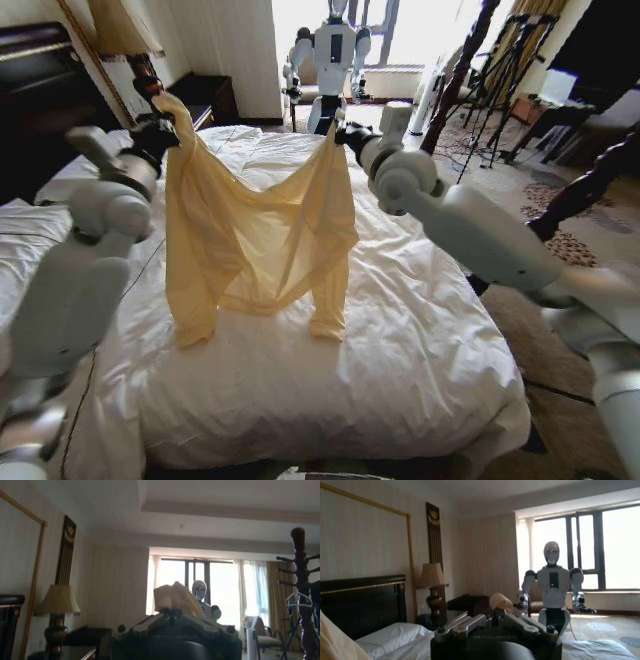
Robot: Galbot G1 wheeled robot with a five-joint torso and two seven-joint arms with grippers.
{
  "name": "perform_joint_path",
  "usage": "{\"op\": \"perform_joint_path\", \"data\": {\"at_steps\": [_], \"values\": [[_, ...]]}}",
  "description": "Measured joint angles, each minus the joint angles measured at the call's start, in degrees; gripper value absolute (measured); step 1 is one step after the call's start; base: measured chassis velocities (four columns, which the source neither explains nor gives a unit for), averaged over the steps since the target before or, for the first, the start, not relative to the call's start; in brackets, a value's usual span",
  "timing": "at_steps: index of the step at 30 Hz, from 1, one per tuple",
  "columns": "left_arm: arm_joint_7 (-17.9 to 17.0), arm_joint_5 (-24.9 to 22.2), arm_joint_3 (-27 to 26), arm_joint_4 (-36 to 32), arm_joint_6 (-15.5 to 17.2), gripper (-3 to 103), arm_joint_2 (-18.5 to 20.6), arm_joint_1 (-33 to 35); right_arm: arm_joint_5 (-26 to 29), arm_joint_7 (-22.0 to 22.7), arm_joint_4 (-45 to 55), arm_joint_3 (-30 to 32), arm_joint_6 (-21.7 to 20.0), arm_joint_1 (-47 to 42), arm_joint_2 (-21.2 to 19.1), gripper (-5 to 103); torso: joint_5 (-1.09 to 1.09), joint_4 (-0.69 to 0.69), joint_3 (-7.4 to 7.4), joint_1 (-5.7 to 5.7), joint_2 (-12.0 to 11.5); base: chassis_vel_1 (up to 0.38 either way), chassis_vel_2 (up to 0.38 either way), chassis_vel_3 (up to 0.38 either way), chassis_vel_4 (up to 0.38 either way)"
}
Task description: Pick up the clothes from the bed and hang them on the clothes hanger.
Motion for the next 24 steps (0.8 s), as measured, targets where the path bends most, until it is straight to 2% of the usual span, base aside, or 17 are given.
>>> {"op": "perform_joint_path", "data": {"at_steps": [1, 2, 5, 6, 9, 11, 14, 15, 17, 18, 24], "values": [[-0.4, -5.0, -4.4, -2.2, 1.6, 0, 3.6, 0.8, 2.6, 0.5, 2.5, -0.1, -0.4, 3.0, -1.3, 0, -0.05, 0.01, 0.0, 0.0, 0.0, 0.0, 0.0, 0.0, 0.0], [-0.4, -5.0, -4.4, -2.2, 1.6, 0, 3.6, 0.8, 2.6, 0.5, 2.5, -0.1, -0.4, 3.0, -1.3, 0, -0.05, 0.01, 0.0, 0.0, 0.0, 0.0, 0.0, 0.0, 0.0], [-0.5, -10.8, -10.5, -4.1, 3.1, 0, 7.9, 1.7, 6.7, 1.5, 7.2, -0.3, -0.6, 6.9, -4.1, 0, -0.04, 0.04, 0.0, 0.0, 0.0, 0.0, 0.0, 0.0, 0.0], [-0.5, -10.8, -10.5, -4.1, 3.1, 0, 7.9, 1.7, 6.7, 1.5, 7.2, -0.3, -0.6, 6.9, -4.1, 0, -0.04, 0.04, 0.0, 0.0, 0.0, 0.0, 0.0, 0.0, 0.0], [-0.5, -20.6, -19.3, -5.6, 7.6, 0, 13.5, 2.0, 13.9, 2.8, 13.4, 0.1, -1.4, 12.4, -9.5, 0, 0.01, 0.0, -0.01, -0.01, 0.0, 0.0, 0.0, 0.0, 0.0], [-0.5, -22.4, -20.8, -5.8, 8.5, 0, 14.5, 1.8, 15.3, 2.8, 14.5, 0.3, -1.6, 13.7, -10.7, 0, 0.01, -0.01, -0.01, -0.01, 0.0, 0.0, 0.0, 0.0, 0.0], [-0.5, -29.0, -25.9, -6.0, 11.0, 0, 18.5, 0.3, 22.2, 2.1, 17.9, 0.8, -2.4, 20.0, -15.6, 0, -0.01, 0.0, 0.0, 0.0, 0.0, 0.0, 0.0, 0.0, 0.0], [-0.5, -29.0, -25.9, -6.0, 11.0, 0, 18.5, 0.3, 22.2, 2.1, 17.9, 0.8, -2.4, 20.0, -15.6, 0, -0.01, 0.0, 0.0, 0.0, 0.0, 0.0, 0.0, 0.0, 0.0], [-2.0, -36.3, -31.1, -6.3, 14.0, 0, 22.6, -1.1, 29.3, 0.6, 21.0, 1.5, -3.6, 27.6, -20.3, 0, -0.02, -0.01, 0.0, -0.01, 0.0, 0.0, 0.0, 0.0, 0.0], [-2.5, -38.3, -32.6, -6.3, 15.1, 0, 24.1, -1.6, 30.9, 0.0, 21.8, 1.7, -3.8, 29.3, -21.6, 0, -0.02, -0.01, 0.0, -0.01, 0.0, 0.0, 0.0, 0.0, 0.0], [-3.4, -42.5, -36.4, -5.5, 18.0, 0, 28.4, -2.8, 36.0, -0.7, 23.8, 3.0, -5.0, 32.8, -24.9, 0, 0.01, 0.0, -0.01, -0.01, 0.0, 0.0, 0.0, 0.0, 0.0]]}}
